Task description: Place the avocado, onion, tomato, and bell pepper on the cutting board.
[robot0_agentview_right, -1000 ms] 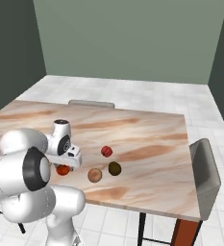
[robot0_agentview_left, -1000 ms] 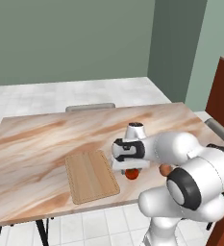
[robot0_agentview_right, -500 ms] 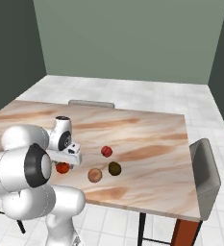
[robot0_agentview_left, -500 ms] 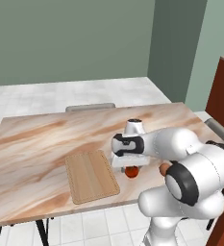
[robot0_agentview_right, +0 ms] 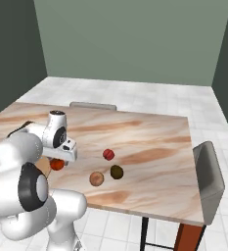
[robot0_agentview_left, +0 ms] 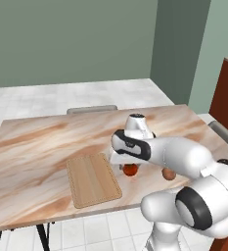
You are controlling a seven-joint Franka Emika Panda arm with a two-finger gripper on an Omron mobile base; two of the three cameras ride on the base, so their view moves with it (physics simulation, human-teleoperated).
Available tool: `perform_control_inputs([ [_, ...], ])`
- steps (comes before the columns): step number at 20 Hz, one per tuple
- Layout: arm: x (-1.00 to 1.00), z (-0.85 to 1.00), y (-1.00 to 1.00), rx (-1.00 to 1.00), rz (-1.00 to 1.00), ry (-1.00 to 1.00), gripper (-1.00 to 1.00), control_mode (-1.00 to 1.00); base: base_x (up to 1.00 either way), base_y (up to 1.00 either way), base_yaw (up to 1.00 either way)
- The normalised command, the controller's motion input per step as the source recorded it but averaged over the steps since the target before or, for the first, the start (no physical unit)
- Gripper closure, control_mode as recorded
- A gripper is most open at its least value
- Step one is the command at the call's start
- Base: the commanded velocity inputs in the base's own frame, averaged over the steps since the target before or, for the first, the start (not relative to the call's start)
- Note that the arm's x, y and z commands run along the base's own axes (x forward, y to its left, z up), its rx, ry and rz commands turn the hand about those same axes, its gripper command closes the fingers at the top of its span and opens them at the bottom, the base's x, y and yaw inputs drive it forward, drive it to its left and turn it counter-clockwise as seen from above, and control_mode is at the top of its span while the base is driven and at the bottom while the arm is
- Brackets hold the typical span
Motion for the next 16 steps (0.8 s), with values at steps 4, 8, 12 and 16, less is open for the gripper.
perform_control_inputs([
  [4, -0.01, 0.38, 0.43, 0.03, 0.00, -0.01, 1.00, -1.00, 0.00, 0.00, 0.00],
  [8, 0.00, 0.23, 0.55, 0.01, 0.00, -0.02, 1.00, -1.00, 0.00, 0.00, 0.00],
  [12, 0.00, 0.05, 0.56, 0.01, 0.00, -0.01, 1.00, -1.00, 0.00, 0.00, 0.00],
  [16, 0.08, 0.00, 0.60, 0.00, -0.01, -0.02, 1.00, -1.00, 0.00, 0.00, 0.00],
])
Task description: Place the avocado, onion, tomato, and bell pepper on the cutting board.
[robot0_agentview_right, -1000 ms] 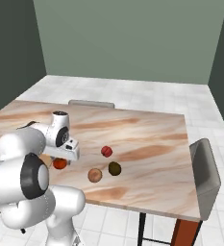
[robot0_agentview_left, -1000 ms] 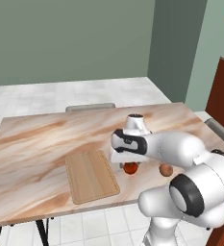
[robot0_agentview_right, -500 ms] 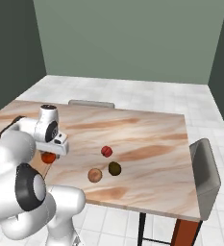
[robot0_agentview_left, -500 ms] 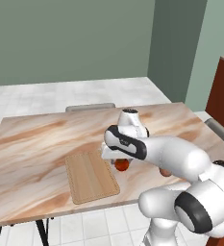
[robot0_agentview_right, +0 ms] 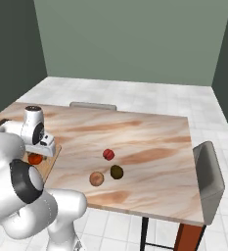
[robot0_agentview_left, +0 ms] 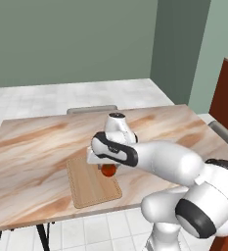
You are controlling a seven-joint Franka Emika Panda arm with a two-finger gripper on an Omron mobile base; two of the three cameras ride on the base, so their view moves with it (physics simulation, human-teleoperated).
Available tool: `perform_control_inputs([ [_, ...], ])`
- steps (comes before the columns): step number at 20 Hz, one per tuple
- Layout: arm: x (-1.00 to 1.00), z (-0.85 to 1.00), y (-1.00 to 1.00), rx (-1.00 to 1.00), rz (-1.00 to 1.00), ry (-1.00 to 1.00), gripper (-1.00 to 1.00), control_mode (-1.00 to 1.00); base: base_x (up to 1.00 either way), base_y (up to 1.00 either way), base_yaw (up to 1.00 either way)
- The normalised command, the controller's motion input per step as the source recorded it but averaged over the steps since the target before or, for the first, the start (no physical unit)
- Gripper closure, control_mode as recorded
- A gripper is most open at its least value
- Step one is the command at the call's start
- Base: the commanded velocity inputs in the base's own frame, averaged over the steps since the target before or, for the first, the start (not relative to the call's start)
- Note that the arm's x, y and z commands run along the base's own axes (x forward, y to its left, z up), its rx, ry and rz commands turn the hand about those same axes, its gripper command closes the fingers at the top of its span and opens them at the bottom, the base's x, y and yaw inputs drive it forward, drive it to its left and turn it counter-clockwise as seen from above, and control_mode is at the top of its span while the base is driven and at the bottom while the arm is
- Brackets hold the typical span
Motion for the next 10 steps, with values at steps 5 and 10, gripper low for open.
perform_control_inputs([
  [5, 0.23, 0.00, 0.55, 0.00, -0.03, -0.01, 1.00, -1.00, 0.00, 0.00, 0.00],
  [10, 0.33, 0.00, 0.44, 0.00, -0.06, 0.00, 1.00, -1.00, 0.00, 0.00, 0.00],
])
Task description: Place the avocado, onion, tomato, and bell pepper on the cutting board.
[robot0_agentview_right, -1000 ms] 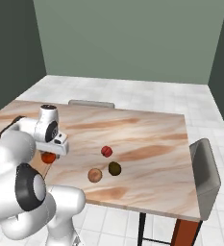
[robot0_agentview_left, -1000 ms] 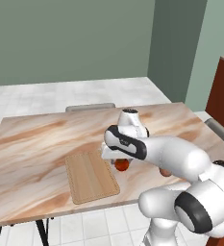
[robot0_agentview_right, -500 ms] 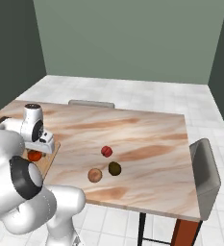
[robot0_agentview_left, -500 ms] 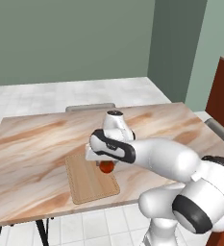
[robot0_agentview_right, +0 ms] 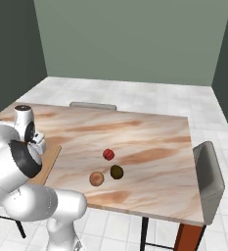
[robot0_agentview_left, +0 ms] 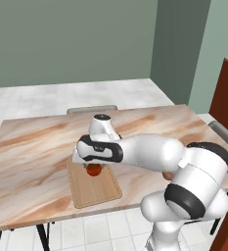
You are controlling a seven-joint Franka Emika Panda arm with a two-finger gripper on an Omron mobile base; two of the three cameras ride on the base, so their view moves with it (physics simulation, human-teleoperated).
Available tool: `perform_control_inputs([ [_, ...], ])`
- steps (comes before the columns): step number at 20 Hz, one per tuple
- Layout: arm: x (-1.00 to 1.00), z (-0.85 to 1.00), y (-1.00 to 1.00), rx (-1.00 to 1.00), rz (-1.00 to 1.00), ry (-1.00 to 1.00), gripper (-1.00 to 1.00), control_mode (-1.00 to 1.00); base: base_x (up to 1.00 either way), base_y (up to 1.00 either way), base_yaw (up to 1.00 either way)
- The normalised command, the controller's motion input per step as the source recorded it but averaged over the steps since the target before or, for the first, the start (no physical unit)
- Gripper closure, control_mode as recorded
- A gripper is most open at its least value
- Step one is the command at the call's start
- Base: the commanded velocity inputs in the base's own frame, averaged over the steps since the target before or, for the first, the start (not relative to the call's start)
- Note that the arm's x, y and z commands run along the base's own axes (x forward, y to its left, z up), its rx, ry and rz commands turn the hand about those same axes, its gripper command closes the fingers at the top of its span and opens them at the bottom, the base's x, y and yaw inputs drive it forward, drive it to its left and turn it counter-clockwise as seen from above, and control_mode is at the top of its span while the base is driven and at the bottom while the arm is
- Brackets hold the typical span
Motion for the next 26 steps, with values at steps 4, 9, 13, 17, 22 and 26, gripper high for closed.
perform_control_inputs([
  [4, 0.42, -0.05, 0.29, 0.00, -0.08, 0.00, 1.00, -1.00, 0.00, 0.00, 0.00],
  [9, 0.39, -0.13, 0.24, 0.00, -0.09, -0.01, 1.00, -1.00, 0.00, 0.00, 0.00],
  [13, 0.31, -0.18, 0.21, 0.00, -0.08, -0.02, 1.00, -1.00, 0.00, 0.00, 0.00],
  [17, 0.28, -0.24, 0.18, 0.00, -0.08, -0.03, 1.00, -1.00, 0.00, 0.00, 0.00],
  [22, 0.22, -0.22, 0.05, -0.01, -0.09, -0.02, 1.00, -1.00, 0.00, 0.00, 0.00],
  [26, 0.09, -0.17, 0.00, -0.01, -0.07, -0.01, 1.00, -1.00, 0.00, 0.00, 0.00],
])
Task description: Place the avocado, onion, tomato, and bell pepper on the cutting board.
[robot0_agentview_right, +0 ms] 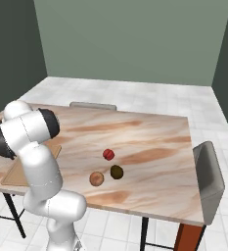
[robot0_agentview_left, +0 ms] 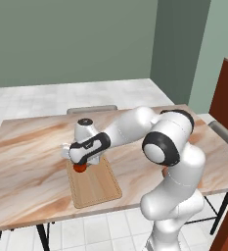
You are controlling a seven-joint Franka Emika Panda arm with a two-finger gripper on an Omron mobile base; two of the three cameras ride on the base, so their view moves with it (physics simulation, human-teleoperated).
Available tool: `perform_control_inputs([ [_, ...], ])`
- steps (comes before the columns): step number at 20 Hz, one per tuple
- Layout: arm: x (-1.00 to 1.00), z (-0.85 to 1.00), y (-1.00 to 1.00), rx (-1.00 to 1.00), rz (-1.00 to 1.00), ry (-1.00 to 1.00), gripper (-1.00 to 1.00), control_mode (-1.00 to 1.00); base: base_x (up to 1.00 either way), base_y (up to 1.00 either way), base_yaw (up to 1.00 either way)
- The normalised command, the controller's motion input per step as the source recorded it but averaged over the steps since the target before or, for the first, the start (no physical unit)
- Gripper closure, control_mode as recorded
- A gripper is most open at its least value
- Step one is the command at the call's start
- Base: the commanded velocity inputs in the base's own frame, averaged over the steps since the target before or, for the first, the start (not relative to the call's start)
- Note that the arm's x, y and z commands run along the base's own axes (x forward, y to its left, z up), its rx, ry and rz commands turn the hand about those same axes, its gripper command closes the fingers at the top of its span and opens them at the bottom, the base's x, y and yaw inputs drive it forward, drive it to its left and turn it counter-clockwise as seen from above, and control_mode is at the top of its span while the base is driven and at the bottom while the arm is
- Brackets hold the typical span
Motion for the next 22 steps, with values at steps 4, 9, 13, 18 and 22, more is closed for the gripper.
perform_control_inputs([
  [4, 0.08, -0.11, 0.00, 0.00, -0.06, 0.00, 1.00, -1.00, 0.00, 0.00, 0.00],
  [9, 0.07, -0.11, 0.00, 0.00, -0.05, -0.01, 1.00, -1.00, 0.00, 0.00, 0.00],
  [13, 0.05, -0.09, 0.00, 0.00, -0.04, 0.00, 1.00, -1.00, 0.00, 0.00, 0.00],
  [18, 0.00, -0.01, 0.00, 0.00, -0.03, -0.01, -1.00, -1.00, 0.00, 0.00, 0.00],
  [22, 0.00, 0.00, -0.02, 0.00, -0.02, -0.02, -1.00, -1.00, 0.00, 0.00, 0.00],
])
